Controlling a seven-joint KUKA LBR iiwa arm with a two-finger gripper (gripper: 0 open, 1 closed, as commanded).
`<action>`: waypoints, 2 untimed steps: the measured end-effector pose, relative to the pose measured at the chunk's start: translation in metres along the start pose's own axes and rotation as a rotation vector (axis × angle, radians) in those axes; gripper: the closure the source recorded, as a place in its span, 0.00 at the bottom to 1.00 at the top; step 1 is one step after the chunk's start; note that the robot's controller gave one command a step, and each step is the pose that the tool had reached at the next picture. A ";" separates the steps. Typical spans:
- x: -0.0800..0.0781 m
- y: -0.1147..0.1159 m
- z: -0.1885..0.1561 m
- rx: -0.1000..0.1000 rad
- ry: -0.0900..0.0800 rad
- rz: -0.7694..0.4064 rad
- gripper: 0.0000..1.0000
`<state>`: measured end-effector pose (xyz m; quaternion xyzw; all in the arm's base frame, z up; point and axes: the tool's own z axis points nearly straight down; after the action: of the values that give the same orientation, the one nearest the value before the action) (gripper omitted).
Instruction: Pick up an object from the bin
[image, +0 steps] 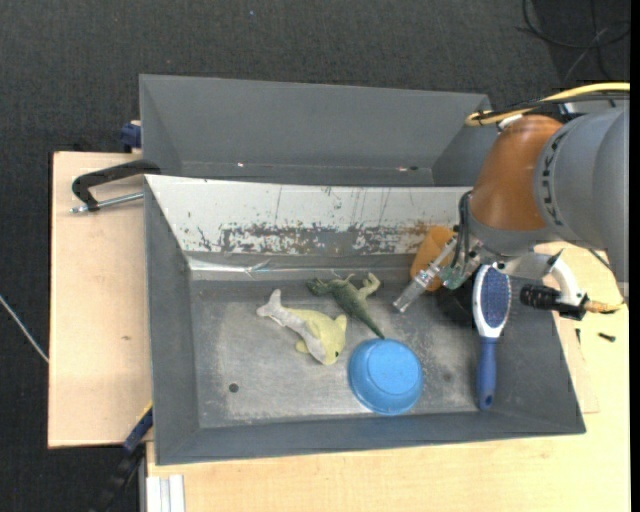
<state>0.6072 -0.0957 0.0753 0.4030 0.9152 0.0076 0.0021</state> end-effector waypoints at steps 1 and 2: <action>0.002 0.004 -0.002 0.010 -0.001 -0.006 0.00; -0.004 0.004 -0.008 0.004 -0.016 -0.003 1.00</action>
Offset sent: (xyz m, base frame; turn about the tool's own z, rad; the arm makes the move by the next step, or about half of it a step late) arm 0.0000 0.0000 0.0000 0.0000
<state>0.6129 -0.0956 0.0829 0.4017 0.9157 0.0025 0.0085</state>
